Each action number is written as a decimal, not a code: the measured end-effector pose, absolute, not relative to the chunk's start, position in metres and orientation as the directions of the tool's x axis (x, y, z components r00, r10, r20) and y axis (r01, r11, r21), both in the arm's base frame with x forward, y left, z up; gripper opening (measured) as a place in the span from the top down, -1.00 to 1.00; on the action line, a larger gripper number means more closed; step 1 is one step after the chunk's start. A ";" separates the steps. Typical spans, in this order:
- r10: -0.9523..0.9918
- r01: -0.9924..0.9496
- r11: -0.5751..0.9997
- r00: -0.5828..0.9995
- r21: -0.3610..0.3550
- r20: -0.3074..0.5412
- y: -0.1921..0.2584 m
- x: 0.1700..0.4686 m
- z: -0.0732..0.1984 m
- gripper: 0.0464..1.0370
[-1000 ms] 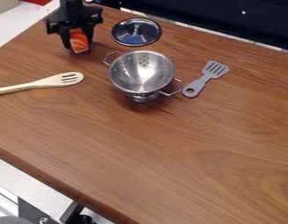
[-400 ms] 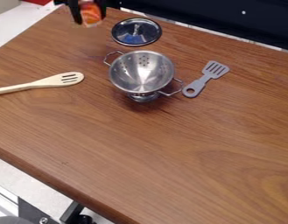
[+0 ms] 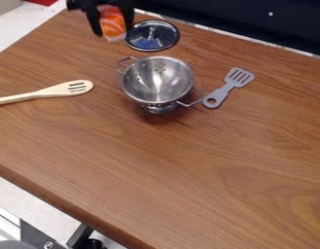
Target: Move the sushi to the lower right side of the table
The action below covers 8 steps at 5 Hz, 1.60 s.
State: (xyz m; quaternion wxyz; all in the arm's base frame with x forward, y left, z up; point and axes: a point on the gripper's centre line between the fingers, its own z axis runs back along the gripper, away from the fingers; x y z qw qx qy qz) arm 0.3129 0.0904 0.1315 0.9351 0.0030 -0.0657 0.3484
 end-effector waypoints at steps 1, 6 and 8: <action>0.591 -0.591 0.806 0.802 -0.033 0.089 0.062 0.284 0.118 -0.03; 0.395 -0.394 0.919 0.915 -0.024 0.082 -0.042 0.236 0.066 -0.03; 0.388 -0.388 0.921 0.918 -0.025 0.082 -0.056 0.238 0.048 -0.03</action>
